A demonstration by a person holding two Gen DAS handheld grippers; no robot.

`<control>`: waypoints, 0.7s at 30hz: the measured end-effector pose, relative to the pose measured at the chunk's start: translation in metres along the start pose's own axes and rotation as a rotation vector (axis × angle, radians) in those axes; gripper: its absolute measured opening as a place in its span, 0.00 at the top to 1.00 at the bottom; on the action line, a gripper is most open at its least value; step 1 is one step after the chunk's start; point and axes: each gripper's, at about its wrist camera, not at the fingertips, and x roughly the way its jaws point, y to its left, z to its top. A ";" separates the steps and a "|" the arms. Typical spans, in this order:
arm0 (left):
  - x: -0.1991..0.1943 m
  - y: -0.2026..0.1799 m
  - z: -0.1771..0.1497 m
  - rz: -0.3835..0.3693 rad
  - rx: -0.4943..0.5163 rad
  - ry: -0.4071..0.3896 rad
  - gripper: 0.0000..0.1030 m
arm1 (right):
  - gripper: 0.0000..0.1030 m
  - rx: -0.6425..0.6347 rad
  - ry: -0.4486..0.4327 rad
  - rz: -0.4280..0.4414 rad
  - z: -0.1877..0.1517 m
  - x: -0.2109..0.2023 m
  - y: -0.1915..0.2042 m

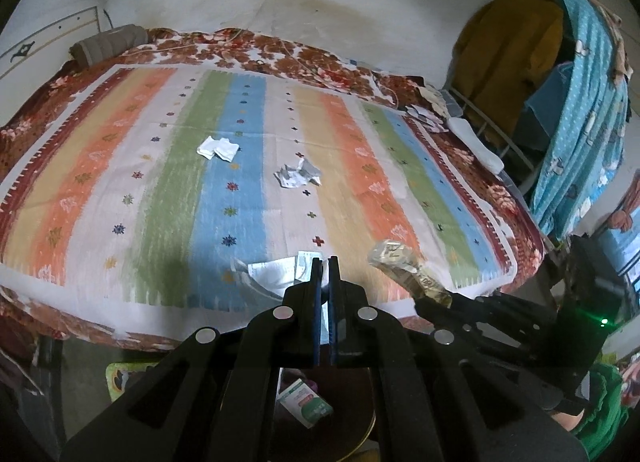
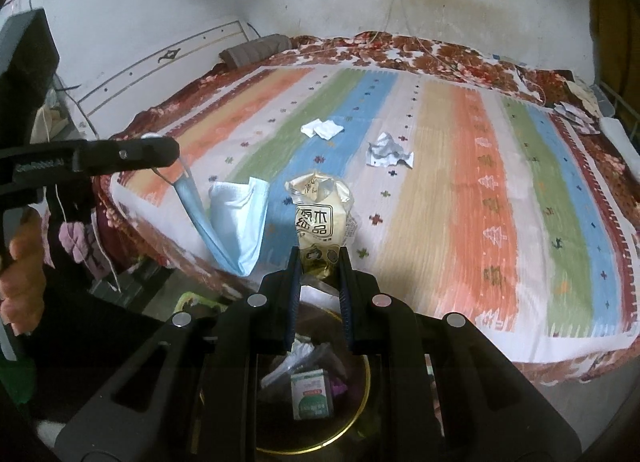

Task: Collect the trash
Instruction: 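Carry the blue mask and gold packet in both tools over the black bin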

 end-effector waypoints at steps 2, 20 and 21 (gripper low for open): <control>-0.002 -0.003 -0.007 -0.007 0.009 0.002 0.98 | 0.84 -0.004 0.010 -0.004 -0.007 -0.001 0.003; 0.012 -0.015 -0.062 0.027 0.029 0.127 0.98 | 0.84 0.034 0.162 0.000 -0.066 0.009 0.015; 0.014 -0.015 -0.066 0.034 0.026 0.138 0.98 | 0.84 0.037 0.177 0.002 -0.068 0.011 0.016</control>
